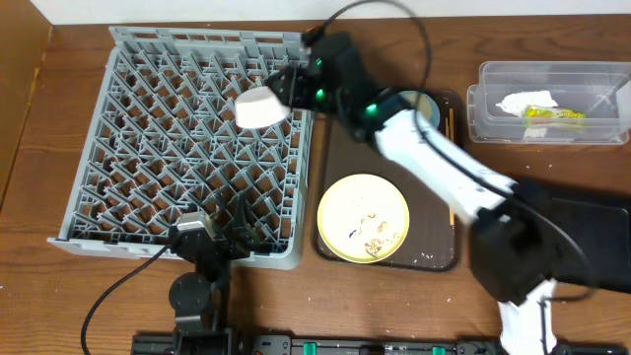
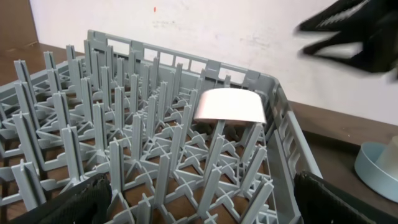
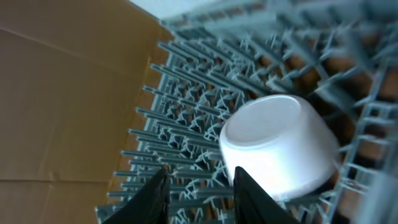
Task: Sort waste into correct bins and load items into the dishwasher
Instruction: 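Return the right gripper to the tray and grasp the white cup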
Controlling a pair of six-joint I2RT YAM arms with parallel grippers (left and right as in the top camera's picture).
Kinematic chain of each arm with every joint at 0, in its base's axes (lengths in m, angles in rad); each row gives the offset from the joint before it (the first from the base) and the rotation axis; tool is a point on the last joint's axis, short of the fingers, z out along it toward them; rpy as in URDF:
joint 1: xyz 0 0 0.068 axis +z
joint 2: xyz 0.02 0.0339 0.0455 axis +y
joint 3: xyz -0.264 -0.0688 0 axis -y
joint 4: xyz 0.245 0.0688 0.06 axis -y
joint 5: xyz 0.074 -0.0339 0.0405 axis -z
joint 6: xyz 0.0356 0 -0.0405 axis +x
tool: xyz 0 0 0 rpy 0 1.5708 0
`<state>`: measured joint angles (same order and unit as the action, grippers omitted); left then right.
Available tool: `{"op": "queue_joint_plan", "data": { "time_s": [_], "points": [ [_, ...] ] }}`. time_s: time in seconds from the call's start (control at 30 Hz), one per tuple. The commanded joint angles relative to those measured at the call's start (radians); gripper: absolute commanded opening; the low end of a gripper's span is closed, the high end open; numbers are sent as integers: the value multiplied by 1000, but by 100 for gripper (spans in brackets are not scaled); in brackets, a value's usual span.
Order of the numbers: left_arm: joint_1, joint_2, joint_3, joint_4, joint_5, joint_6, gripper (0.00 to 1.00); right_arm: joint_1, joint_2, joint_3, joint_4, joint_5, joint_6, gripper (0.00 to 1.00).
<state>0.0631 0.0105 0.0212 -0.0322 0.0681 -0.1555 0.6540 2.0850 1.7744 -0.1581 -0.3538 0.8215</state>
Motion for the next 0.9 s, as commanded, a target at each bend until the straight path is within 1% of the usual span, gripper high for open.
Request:
{"op": "queue_joint_plan", "data": {
  "time_s": [0.0, 0.07, 0.1, 0.17, 0.2, 0.23, 0.33, 0.5, 0.53, 0.6, 0.73, 0.8, 0.87],
  "points": [
    [-4, -6, -17, -34, 10, 13, 95, -38, -98, 6, -67, 26, -123, 39],
    [-4, -6, -17, -34, 10, 13, 95, -64, -146, 6, -173, 63, -175, 50],
    [-4, -6, -17, -34, 10, 13, 95, -75, -160, 6, -221, 91, -185, 55],
    [-4, -6, -17, -34, 10, 13, 95, -100, -182, 6, -327, 167, -202, 67],
    [-4, -6, -17, -34, 10, 13, 95, -114, -186, 6, -385, 213, -211, 72],
    [-4, -6, -17, -34, 10, 13, 95, -127, -187, 6, -436, 252, -219, 74],
    [-4, -6, -17, -34, 10, 13, 95, -163, -172, 3, -551, 330, -235, 73],
    [-4, -6, -17, -34, 10, 13, 95, -181, -100, 3, -622, 494, -297, 72],
    [-4, -6, -17, -34, 10, 13, 95, -181, -84, 3, -621, 502, -304, 71],
    [-4, -6, -17, -34, 10, 13, 95, -181, -60, 3, -623, 504, -304, 61],
    [-4, -6, -17, -34, 10, 13, 95, -182, -20, 3, -640, 526, -307, 51],
    [-4, -6, -17, -34, 10, 13, 95, -182, 2, 3, -643, 558, -306, 46],
    [-4, -6, -17, -34, 10, 13, 95, -182, 20, 3, -642, 579, -306, 45]
  ]
}}
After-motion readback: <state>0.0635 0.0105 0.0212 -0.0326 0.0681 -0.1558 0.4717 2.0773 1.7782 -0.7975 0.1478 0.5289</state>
